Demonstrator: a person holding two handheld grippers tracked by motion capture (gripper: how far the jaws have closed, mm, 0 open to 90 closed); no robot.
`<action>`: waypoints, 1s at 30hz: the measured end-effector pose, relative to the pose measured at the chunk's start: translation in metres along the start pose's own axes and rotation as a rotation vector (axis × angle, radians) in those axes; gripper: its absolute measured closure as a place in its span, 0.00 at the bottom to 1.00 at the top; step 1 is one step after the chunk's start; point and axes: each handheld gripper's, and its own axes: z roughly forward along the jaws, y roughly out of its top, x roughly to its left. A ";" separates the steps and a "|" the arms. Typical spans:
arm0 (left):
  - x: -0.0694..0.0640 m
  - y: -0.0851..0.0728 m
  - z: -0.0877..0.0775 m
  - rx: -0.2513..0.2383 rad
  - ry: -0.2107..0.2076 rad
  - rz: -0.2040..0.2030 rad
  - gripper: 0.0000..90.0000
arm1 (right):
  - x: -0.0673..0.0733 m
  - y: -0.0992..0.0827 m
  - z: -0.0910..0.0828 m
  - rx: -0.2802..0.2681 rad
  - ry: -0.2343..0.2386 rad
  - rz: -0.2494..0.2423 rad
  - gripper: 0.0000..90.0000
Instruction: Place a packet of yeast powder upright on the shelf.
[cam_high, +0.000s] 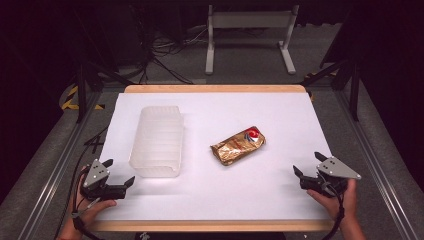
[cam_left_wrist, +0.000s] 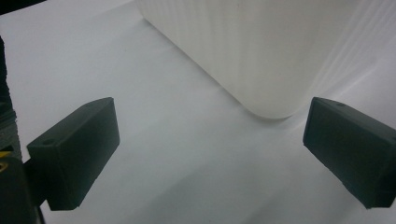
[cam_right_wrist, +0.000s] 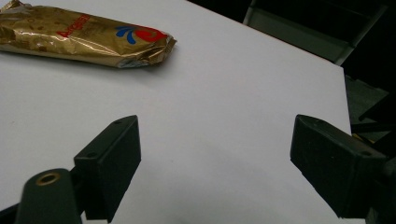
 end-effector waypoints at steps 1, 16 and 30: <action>-0.001 0.001 0.000 0.002 0.003 0.009 0.05 | -0.001 -0.001 0.002 0.005 0.002 0.000 0.18; -0.003 0.000 0.001 -0.004 -0.001 0.018 0.05 | 0.004 0.008 0.015 0.021 0.038 0.023 0.21; -0.006 0.001 0.004 0.015 0.005 0.039 0.05 | -0.001 0.029 0.032 -0.003 0.136 0.116 0.36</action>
